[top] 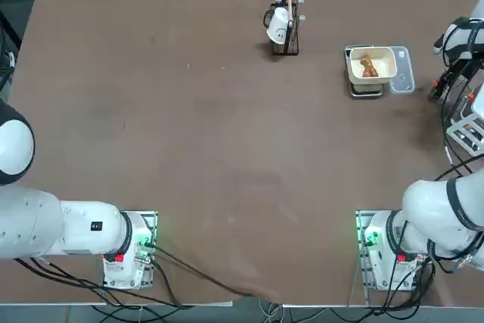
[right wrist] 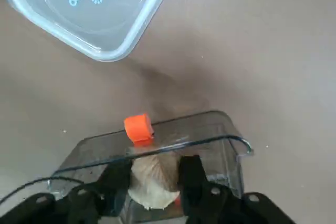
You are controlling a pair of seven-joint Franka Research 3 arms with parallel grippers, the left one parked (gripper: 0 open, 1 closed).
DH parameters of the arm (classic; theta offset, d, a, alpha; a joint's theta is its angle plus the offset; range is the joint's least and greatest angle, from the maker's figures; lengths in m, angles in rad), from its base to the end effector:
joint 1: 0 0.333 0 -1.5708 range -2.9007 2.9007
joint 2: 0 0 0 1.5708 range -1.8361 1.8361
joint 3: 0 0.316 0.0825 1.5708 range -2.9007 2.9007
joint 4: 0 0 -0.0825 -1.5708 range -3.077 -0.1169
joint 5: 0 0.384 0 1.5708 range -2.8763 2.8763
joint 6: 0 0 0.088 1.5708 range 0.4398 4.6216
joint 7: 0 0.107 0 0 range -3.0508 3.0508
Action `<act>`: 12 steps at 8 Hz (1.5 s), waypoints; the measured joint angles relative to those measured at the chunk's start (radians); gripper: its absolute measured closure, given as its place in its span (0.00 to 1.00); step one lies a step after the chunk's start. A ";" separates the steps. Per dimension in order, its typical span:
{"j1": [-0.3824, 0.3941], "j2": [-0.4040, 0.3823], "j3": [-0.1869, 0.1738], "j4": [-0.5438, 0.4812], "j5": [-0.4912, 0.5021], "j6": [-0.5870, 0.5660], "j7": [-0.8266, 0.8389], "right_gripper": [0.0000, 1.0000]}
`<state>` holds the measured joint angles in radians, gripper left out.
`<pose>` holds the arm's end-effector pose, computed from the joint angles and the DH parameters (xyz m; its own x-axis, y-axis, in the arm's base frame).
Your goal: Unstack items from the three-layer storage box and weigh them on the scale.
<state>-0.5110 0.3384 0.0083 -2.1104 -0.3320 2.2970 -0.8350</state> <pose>0.4901 -0.2775 0.2426 0.8103 0.5206 -0.2690 0.5427 -0.8399 0.0092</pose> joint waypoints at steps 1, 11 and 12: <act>0.000 -0.010 0.000 0.001 0.000 -0.017 0.000 0.48; 0.265 -0.101 0.035 0.170 0.320 -0.343 0.341 0.47; 0.327 -0.080 0.036 0.178 0.369 -0.320 0.462 0.47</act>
<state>-0.1839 0.2581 0.0444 -1.9326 0.0367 1.9767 -0.3726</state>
